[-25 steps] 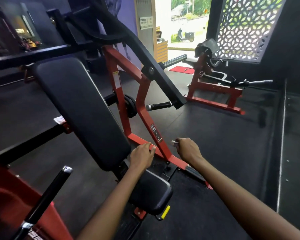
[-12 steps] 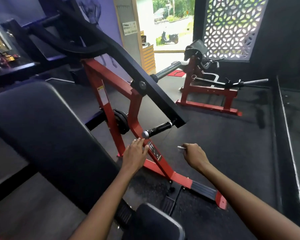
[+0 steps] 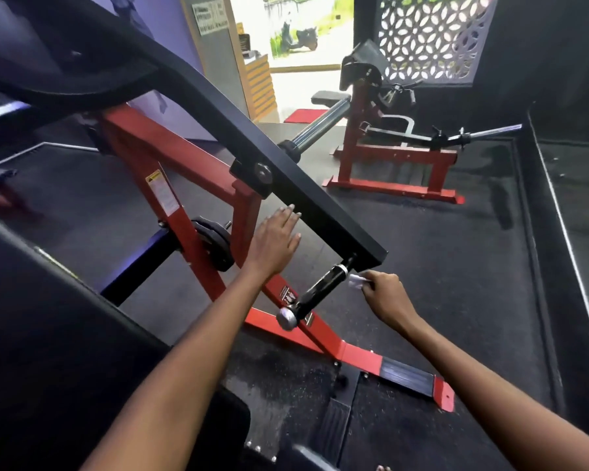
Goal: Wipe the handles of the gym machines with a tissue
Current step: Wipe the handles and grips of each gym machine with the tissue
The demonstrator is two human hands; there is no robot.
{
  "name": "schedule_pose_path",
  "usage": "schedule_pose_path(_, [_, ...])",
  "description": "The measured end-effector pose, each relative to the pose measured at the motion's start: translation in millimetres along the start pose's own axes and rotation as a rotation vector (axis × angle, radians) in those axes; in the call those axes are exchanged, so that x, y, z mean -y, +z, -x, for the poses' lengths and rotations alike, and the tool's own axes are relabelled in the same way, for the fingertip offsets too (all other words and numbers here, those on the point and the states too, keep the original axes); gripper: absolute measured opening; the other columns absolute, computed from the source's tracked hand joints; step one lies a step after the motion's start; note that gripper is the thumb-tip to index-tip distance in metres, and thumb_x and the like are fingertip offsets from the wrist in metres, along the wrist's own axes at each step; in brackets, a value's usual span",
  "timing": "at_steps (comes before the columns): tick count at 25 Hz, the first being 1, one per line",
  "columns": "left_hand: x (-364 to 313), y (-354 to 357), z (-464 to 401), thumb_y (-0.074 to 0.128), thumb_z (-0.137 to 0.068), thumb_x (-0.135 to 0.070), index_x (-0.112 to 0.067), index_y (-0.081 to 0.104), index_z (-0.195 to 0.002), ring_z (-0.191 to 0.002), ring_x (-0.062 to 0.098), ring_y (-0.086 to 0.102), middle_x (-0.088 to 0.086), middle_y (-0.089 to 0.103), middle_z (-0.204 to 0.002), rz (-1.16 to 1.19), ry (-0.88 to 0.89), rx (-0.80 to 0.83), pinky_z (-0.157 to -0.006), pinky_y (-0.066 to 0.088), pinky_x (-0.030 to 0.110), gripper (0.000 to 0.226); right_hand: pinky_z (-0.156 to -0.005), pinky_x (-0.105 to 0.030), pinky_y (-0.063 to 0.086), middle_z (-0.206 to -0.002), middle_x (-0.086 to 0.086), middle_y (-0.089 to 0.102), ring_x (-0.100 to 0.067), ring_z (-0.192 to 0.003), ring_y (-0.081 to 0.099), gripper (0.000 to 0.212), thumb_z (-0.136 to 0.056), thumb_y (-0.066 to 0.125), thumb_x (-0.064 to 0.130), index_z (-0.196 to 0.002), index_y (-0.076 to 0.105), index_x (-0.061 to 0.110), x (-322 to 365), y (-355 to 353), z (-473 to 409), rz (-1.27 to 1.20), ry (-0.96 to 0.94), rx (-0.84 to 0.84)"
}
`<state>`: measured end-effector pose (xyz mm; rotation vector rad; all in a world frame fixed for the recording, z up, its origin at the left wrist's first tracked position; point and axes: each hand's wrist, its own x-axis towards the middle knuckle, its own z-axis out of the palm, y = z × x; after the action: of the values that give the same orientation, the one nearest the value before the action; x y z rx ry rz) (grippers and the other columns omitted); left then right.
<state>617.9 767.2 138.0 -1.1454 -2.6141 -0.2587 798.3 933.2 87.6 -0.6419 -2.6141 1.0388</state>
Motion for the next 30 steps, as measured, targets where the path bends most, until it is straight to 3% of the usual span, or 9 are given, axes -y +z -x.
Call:
schedule_pose_path(4, [7, 26, -72, 0.044, -0.101, -0.030, -0.012, 0.039, -0.147, -0.147, 0.021, 0.020, 0.005, 0.029, -0.158, -0.058, 0.120, -0.032, -0.118, 0.012, 0.037, 0.050, -0.060, -0.024, 0.046, -0.084, -0.007, 0.072, -0.016, -0.069, 0.065, 0.026, -0.085, 0.050, 0.002, -0.098, 0.072, 0.008, 1, 14, -42, -0.164, 0.021, -0.013])
schedule_pose_path(7, [20, 49, -123, 0.031, -0.099, -0.036, -0.009, 0.046, -0.142, -0.143, 0.024, 0.032, 0.008, 0.040, -0.152, -0.171, 0.223, -0.057, -0.117, 0.012, 0.037, 0.053, -0.050, -0.014, 0.045, -0.065, 0.004, 0.066, 0.000, -0.048, 0.057, 0.032, -0.083, 0.047, -0.001, -0.096, 0.073, 0.013, -3, 23, -79, -0.325, 0.104, -0.015])
schedule_pose_path(11, [47, 79, -148, 0.032, -0.100, -0.036, -0.008, 0.053, -0.137, -0.135, 0.025, 0.045, 0.008, 0.051, -0.143, -0.270, 0.354, -0.181, -0.114, 0.023, 0.036, 0.051, -0.058, -0.019, 0.043, -0.077, 0.010, 0.069, -0.002, -0.063, 0.056, 0.032, -0.086, 0.052, 0.008, -0.103, 0.071, 0.027, -13, 28, -101, -0.499, 0.193, 0.041])
schedule_pose_path(14, [54, 95, -152, 0.032, -0.103, -0.035, -0.008, 0.057, -0.133, -0.132, 0.026, 0.049, 0.009, 0.055, -0.140, -0.271, 0.403, -0.335, -0.111, 0.027, 0.037, 0.048, -0.059, -0.014, 0.044, -0.083, 0.009, 0.069, -0.003, -0.065, 0.058, 0.018, -0.087, 0.063, 0.021, -0.102, 0.070, 0.029, -16, 31, -102, -0.602, 0.179, 0.065])
schedule_pose_path(16, [56, 99, -155, 0.031, -0.104, -0.037, -0.007, 0.057, -0.133, -0.131, 0.027, 0.049, 0.009, 0.055, -0.139, -0.248, 0.421, -0.367, -0.111, 0.027, 0.038, 0.050, -0.069, -0.008, 0.046, -0.095, 0.009, 0.071, 0.003, -0.072, 0.062, 0.020, -0.086, 0.065, 0.015, -0.105, 0.071, 0.019, -19, 38, -100, -0.453, 0.082, -0.044])
schedule_pose_path(19, [60, 103, -154, 0.041, -0.099, -0.043, -0.007, 0.057, -0.132, -0.131, 0.027, 0.049, 0.009, 0.056, -0.138, -0.212, 0.447, -0.380, -0.111, 0.027, 0.038, 0.052, -0.083, -0.032, 0.054, -0.103, -0.003, 0.071, -0.004, -0.090, 0.063, 0.022, -0.086, 0.063, 0.007, -0.107, 0.070, 0.008, -20, 63, -78, -0.198, -0.209, -0.124])
schedule_pose_path(23, [58, 106, -154, 0.040, -0.098, -0.044, -0.007, 0.057, -0.133, -0.131, 0.026, 0.049, 0.008, 0.056, -0.139, -0.218, 0.416, -0.372, -0.111, 0.027, 0.037, 0.054, -0.105, -0.035, 0.036, -0.130, -0.007, 0.058, -0.018, -0.122, 0.052, 0.037, -0.093, 0.042, 0.013, -0.126, 0.058, 0.010, -27, 95, -51, 0.189, -0.828, 0.164])
schedule_pose_path(27, [53, 104, -154, 0.039, -0.097, -0.044, -0.007, 0.057, -0.133, -0.132, 0.026, 0.049, 0.008, 0.056, -0.139, -0.239, 0.372, -0.356, -0.112, 0.024, 0.037, 0.055, -0.102, -0.048, 0.041, -0.132, -0.014, 0.054, -0.031, -0.122, 0.052, 0.039, -0.088, 0.045, -0.003, -0.125, 0.058, 0.005, -52, 78, -87, 0.113, -0.512, 0.015])
schedule_pose_path(30, [48, 105, -151, 0.038, -0.097, -0.043, -0.007, 0.056, -0.134, -0.132, 0.026, 0.048, 0.009, 0.055, -0.139, -0.256, 0.344, -0.347, -0.112, 0.022, 0.037, 0.055, -0.106, -0.041, 0.038, -0.137, -0.018, 0.049, -0.031, -0.128, 0.045, 0.045, -0.087, 0.039, -0.006, -0.129, 0.053, 0.001, -35, 91, -48, 0.129, -0.691, 0.163])
